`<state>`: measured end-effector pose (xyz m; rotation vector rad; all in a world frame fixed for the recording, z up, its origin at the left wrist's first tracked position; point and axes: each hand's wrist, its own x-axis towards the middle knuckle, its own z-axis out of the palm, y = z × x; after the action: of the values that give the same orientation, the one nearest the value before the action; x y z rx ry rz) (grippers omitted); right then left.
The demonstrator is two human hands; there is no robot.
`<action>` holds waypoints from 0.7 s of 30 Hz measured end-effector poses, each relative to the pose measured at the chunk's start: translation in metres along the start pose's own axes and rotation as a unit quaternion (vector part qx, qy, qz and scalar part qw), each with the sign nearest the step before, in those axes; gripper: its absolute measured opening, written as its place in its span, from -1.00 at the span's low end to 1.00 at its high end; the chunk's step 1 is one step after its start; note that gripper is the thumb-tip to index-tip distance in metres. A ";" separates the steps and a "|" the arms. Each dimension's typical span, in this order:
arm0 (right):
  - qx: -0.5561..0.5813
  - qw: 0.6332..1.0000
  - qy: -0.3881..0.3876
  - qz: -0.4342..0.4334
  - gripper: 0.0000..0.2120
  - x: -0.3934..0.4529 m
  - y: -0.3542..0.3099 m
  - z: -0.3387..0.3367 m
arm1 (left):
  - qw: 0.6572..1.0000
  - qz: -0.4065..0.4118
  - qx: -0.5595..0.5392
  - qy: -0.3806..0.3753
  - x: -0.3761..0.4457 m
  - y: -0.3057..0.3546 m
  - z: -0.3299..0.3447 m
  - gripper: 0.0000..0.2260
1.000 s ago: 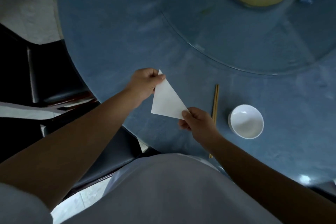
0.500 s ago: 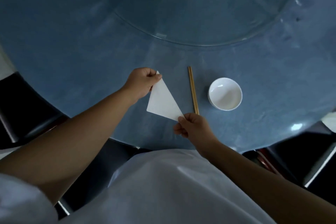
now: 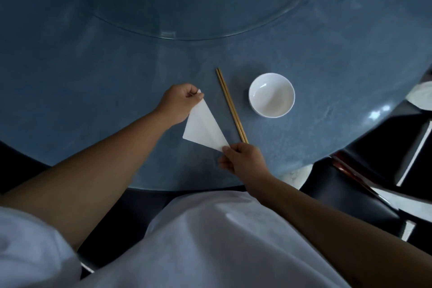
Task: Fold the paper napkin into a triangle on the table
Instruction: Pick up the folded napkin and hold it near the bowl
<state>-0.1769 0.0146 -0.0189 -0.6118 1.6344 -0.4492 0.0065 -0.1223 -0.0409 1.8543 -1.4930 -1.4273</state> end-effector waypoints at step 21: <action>-0.132 0.990 0.041 -0.006 -0.76 0.014 0.023 -0.015 | 0.988 0.063 0.137 0.038 0.013 -0.006 0.034 -0.88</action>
<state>-0.1961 0.0230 -0.0411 -0.8105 1.7855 -0.2711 -0.0207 -0.1215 -0.0662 1.9041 -1.8073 -1.1269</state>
